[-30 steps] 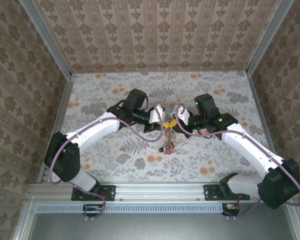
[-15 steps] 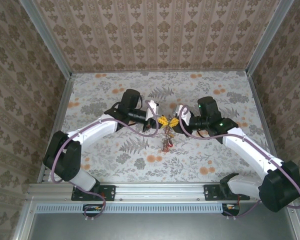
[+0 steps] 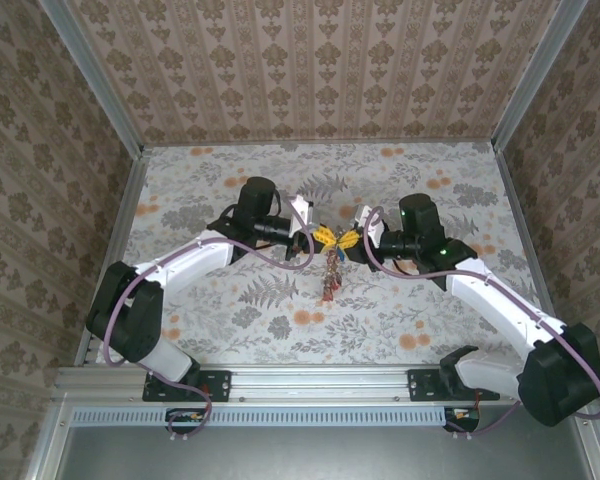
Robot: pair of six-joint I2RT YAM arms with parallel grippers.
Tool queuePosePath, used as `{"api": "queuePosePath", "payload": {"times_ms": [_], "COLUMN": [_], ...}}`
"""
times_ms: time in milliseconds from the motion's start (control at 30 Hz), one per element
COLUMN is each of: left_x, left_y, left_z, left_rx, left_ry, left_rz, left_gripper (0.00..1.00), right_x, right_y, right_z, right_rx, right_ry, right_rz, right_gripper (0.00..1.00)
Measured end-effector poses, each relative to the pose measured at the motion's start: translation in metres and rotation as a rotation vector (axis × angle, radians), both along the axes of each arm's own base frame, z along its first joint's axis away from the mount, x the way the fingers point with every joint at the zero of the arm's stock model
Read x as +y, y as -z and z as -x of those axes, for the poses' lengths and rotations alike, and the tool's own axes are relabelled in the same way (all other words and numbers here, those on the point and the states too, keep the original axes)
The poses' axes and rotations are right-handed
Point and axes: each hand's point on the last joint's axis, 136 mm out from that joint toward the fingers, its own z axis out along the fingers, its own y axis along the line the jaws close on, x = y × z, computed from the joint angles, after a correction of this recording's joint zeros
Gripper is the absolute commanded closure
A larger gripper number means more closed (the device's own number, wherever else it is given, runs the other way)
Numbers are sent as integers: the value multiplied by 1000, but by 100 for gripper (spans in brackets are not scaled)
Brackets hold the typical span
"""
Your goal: Put the keys on the keyring
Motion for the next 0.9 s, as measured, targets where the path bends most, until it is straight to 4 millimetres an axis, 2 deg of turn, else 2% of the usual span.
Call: {"api": "queuePosePath", "payload": {"times_ms": [233,567,900], "left_x": [2,3,3], "left_y": [9,16,25], "left_z": [1,0,5], "left_rx": [-27,-34,-37], "left_ry": [-23,-37,-30], "left_rz": [-49,-78,-115], "left_gripper": [100,100,100], "right_x": [-7,0,6], "right_y": [-15,-17,-8], "right_z": [5,13,15], "right_rx": [-79,-108,-136], "right_ry": [15,-39,-90], "right_rz": [17,43,110], "right_gripper": [79,78,78]}}
